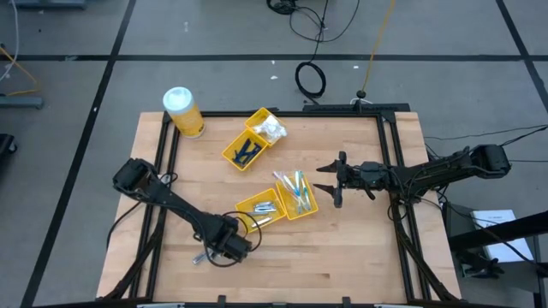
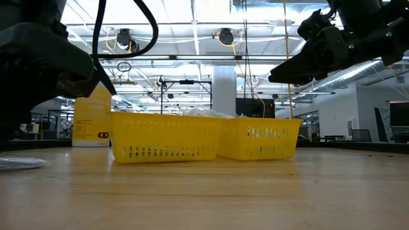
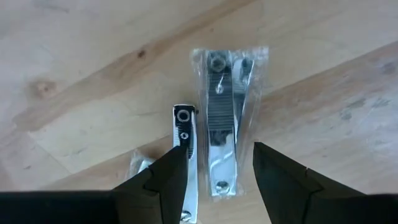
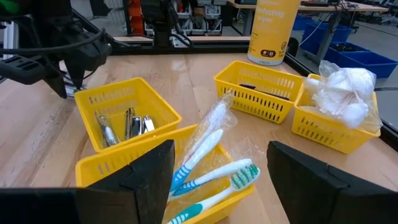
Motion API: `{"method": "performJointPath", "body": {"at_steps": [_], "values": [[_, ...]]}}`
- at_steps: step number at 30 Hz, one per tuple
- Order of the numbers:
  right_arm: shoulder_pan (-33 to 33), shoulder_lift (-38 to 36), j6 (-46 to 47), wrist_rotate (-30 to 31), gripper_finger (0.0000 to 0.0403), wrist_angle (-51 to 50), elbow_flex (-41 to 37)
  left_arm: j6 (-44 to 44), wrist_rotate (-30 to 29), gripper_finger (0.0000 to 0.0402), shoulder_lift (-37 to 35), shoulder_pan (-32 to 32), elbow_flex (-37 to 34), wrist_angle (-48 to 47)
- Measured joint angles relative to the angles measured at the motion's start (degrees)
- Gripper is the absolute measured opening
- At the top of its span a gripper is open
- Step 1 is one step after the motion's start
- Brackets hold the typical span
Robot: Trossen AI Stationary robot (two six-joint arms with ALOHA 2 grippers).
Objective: Pick & Place Travel size toiletries
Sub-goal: Put the silver nail cutter into the bottom left yellow basket
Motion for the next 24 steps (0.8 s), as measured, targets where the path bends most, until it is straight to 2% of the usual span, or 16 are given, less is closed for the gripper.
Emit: {"method": "performJointPath", "body": {"at_steps": [10, 24], "values": [[-0.01, -0.01, 0.00, 0.00, 0.0242, 0.02, 0.01, 0.30, 3.68, 0.0181, -0.02, 0.70, -0.26, 1.23], [0.01, -0.01, 0.00, 0.01, 0.0242, 0.02, 0.01, 2.45, 2.33, 0.0181, -0.02, 1.14, -0.28, 5.67]]}}
